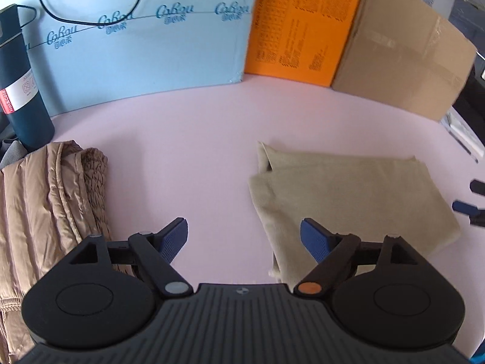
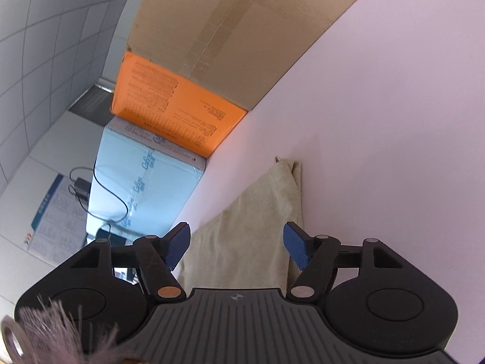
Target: Fold clothes
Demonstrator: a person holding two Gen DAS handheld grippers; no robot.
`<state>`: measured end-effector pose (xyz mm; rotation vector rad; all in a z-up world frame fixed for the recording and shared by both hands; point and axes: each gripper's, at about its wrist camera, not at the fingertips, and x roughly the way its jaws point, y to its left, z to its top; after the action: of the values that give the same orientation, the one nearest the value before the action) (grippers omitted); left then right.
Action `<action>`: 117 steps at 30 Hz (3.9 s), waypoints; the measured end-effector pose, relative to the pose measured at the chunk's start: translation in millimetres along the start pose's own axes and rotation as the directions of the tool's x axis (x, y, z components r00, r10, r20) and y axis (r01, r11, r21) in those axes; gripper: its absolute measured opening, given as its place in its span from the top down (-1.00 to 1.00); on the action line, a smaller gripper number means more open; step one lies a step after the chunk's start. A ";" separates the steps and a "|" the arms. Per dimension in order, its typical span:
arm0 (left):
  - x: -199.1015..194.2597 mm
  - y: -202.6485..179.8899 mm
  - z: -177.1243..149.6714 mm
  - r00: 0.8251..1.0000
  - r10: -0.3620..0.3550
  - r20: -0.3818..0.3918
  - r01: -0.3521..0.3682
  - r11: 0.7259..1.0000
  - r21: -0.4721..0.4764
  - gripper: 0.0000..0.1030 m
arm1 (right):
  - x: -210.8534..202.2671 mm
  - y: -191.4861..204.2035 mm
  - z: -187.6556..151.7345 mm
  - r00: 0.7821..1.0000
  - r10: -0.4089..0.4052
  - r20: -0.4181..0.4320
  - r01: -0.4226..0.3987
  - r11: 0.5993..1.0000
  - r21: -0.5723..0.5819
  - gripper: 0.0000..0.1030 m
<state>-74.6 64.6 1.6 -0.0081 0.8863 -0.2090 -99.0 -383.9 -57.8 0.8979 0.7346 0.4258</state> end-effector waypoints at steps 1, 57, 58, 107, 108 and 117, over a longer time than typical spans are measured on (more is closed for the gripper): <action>-0.5 -6.3 -6.4 1.000 -0.006 -0.013 0.006 1.000 0.018 -0.57 | -1.0 2.7 -3.2 1.000 -0.018 -0.012 0.018 1.000 -0.018 -0.43; 50.5 -40.8 -16.0 0.988 0.093 -0.121 -0.094 0.996 0.000 -1.00 | 15.6 23.4 -32.6 0.979 -0.178 0.097 0.192 0.969 -0.155 -1.00; 52.2 -40.9 -12.3 0.987 0.094 -0.132 -0.095 0.995 0.001 -1.00 | 16.6 20.2 -27.3 0.980 -0.176 0.091 0.189 0.970 -0.154 -1.00; 64.4 -37.4 17.3 0.992 0.059 -0.109 -0.057 0.998 0.026 -1.00 | 44.0 13.2 11.9 0.987 -0.154 0.038 0.158 0.963 -0.218 -1.00; 65.3 -38.5 18.9 0.992 0.058 -0.109 -0.054 0.998 0.036 -1.00 | 49.3 15.9 14.1 0.987 -0.159 0.020 0.159 0.955 -0.250 -1.00; 62.5 -17.2 34.2 1.000 0.013 0.006 -0.013 0.999 0.032 -0.78 | 78.6 36.5 29.4 0.972 -0.233 0.009 0.218 0.898 -0.382 -1.00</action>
<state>-13.0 33.4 -23.2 0.0264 0.8767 -0.2109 -25.1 -331.1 -46.7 0.4320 0.7481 0.3623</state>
